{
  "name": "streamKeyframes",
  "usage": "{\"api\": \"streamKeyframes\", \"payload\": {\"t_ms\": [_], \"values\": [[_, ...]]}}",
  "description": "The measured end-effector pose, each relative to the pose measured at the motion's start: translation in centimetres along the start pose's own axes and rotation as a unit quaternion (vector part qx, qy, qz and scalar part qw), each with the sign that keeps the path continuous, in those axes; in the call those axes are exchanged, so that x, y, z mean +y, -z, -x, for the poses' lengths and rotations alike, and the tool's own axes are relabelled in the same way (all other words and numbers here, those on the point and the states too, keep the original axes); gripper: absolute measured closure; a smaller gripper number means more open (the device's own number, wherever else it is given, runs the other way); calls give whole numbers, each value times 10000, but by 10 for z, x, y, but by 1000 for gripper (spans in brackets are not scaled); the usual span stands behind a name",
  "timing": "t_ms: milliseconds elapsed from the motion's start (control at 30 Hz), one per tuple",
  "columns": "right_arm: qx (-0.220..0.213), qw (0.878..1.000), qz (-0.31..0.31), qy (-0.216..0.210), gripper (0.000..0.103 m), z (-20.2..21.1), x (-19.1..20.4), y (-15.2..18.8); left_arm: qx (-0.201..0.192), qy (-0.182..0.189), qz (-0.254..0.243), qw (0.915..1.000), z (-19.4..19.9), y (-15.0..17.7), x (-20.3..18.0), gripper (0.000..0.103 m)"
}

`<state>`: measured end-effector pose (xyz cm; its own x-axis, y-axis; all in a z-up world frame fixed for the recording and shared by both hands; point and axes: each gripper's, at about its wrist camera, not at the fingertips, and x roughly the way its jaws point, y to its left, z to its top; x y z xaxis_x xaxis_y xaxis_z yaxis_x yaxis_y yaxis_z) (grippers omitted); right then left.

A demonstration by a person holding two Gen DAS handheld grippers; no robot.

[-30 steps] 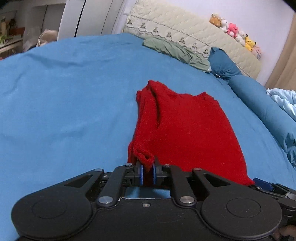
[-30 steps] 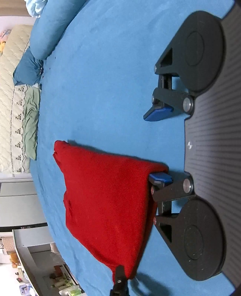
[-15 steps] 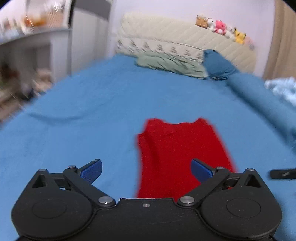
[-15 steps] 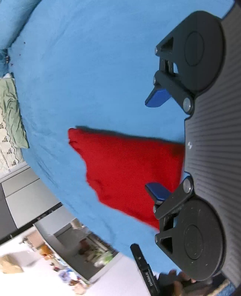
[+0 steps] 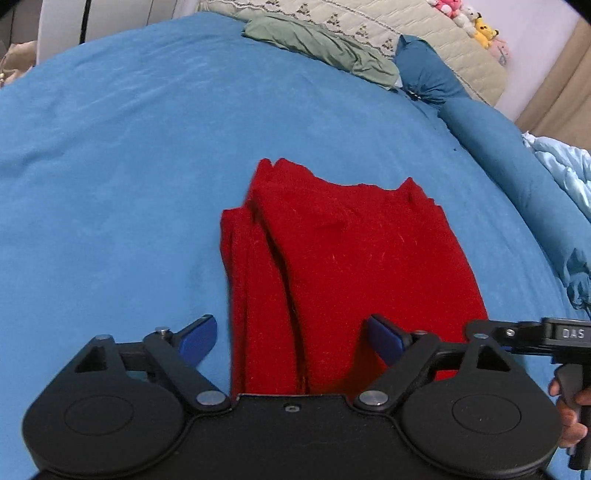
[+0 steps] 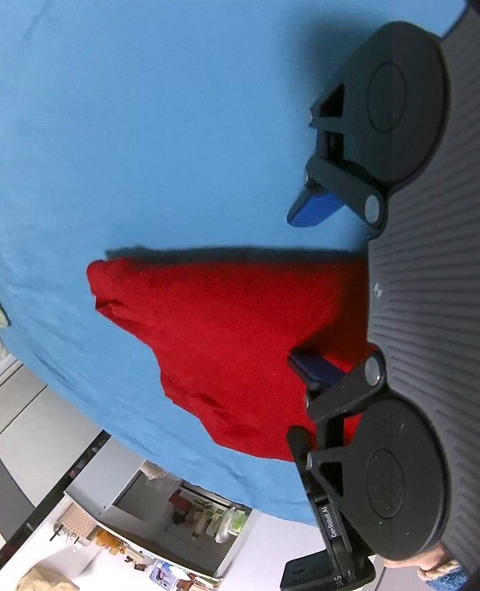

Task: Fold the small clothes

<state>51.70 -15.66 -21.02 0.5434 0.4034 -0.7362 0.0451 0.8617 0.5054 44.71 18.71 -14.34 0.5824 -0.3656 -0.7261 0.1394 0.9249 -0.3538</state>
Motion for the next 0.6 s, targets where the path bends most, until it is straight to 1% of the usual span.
{"api": "streamKeyframes", "payload": {"t_ms": [33,67,100,133,167,200,267,333,400,467,567,600], "values": [[-43,10000,16,-42,27,-2,1,1,24,124,33,9999,-1,0,0,40],[-30,9999,36,-148,53,-4,2,1,77,258,118,9996,-1,0,4,48],[-12,9997,33,-229,57,-4,4,0,72,237,171,9995,0,-2,2,51],[-68,9998,35,-199,60,-2,8,-1,64,232,150,9996,4,-1,1,62],[-121,9996,88,-225,64,1,11,-2,56,250,150,9996,5,-3,-1,68],[-177,9994,157,-252,66,6,16,-3,42,264,180,9995,9,-5,-3,70],[-266,9986,258,-370,67,21,23,-5,-52,341,220,9992,23,-8,-12,74],[-333,9978,318,-467,67,41,27,-5,-173,457,67,9988,41,-8,-29,75],[-393,9967,502,-500,67,71,31,-3,-294,545,-153,9980,61,-4,-53,75],[-403,9958,634,-521,67,103,31,4,-348,597,-222,9974,82,5,-80,75],[-419,9962,610,-454,67,158,20,26,-427,966,-183,9942,106,33,-111,75],[-432,9963,636,-396,67,174,16,36,-446,1002,-230,9937,112,44,-122,75]]}}
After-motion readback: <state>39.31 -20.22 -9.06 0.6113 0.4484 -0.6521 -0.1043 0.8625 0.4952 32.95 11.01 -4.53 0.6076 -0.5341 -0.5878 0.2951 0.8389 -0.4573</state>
